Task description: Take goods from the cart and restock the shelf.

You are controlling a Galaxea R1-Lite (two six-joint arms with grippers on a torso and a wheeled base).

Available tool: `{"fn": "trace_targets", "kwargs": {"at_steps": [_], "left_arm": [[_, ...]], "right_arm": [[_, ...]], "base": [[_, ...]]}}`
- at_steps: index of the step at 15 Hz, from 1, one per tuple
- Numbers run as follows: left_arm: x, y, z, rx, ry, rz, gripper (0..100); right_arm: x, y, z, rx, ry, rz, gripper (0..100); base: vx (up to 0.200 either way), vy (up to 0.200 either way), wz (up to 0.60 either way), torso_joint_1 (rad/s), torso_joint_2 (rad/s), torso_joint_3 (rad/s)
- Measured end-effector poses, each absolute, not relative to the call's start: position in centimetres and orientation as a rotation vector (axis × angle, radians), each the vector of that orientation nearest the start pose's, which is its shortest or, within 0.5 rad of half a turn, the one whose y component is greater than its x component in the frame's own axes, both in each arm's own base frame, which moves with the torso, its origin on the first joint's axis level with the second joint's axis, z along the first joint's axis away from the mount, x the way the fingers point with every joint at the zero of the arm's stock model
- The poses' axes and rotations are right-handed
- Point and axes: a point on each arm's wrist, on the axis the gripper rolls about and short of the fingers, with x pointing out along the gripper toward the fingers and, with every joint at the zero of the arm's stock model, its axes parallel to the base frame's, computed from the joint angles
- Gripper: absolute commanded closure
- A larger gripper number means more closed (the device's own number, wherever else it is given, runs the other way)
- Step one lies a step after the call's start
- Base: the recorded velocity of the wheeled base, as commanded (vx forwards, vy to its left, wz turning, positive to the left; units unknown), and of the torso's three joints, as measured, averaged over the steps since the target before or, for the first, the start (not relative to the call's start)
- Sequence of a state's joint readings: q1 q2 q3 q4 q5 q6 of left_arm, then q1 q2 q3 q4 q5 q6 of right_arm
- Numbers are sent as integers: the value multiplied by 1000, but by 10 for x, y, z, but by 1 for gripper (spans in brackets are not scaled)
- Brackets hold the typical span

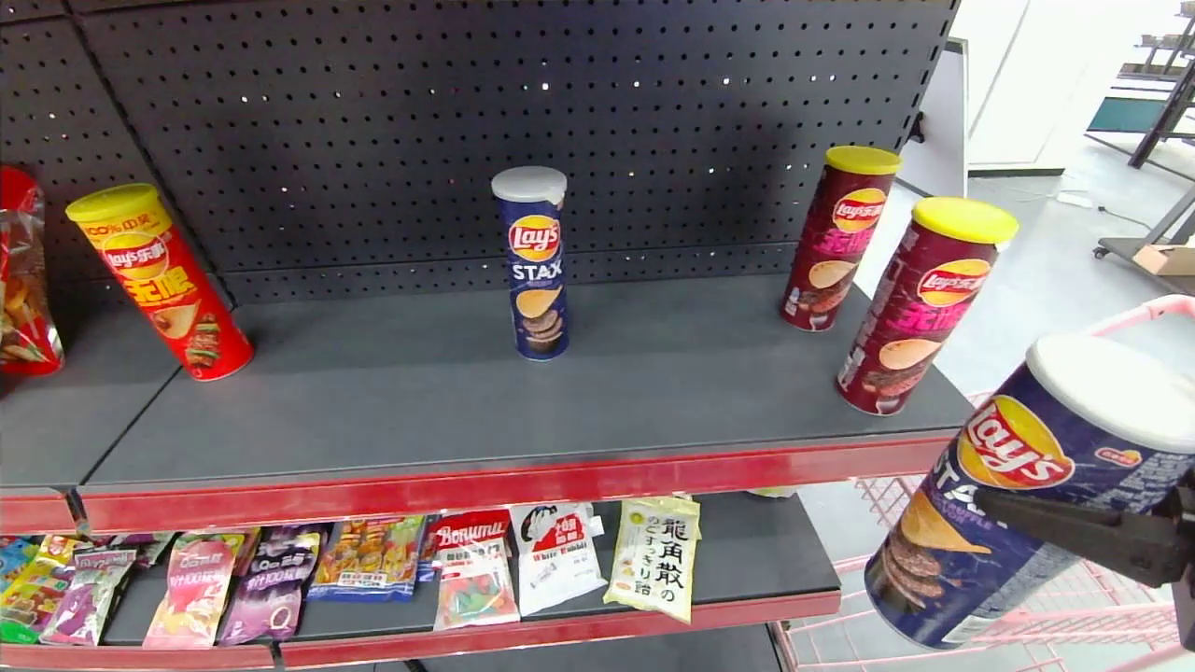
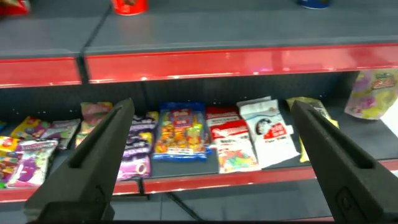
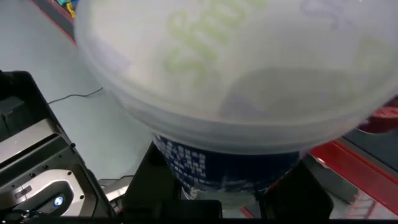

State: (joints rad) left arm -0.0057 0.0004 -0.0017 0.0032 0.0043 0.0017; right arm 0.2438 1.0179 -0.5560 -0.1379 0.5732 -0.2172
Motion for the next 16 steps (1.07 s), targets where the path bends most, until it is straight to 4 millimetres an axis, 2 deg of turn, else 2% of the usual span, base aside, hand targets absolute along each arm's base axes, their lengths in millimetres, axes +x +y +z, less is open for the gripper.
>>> {"fn": "trace_targets", "kwargs": {"at_steps": [3, 7, 12, 16], "left_arm": [[-23, 0, 76, 2, 2, -1, 0], [-23, 0, 76, 2, 2, -2, 0], [-23, 0, 76, 2, 2, -1, 0], [-23, 0, 76, 0, 2, -1, 0]], "right_arm": [[118, 43, 212, -148, 244, 852, 100], [112, 43, 207, -148, 248, 861, 100], [103, 49, 204, -156, 243, 928, 100], [102, 49, 203, -156, 243, 933, 100]], "base": [[0, 200, 0, 2, 4, 2], [0, 0, 0, 0, 0, 0], [200, 0, 0, -2, -4, 5], [0, 0, 0, 0, 0, 0]]}}
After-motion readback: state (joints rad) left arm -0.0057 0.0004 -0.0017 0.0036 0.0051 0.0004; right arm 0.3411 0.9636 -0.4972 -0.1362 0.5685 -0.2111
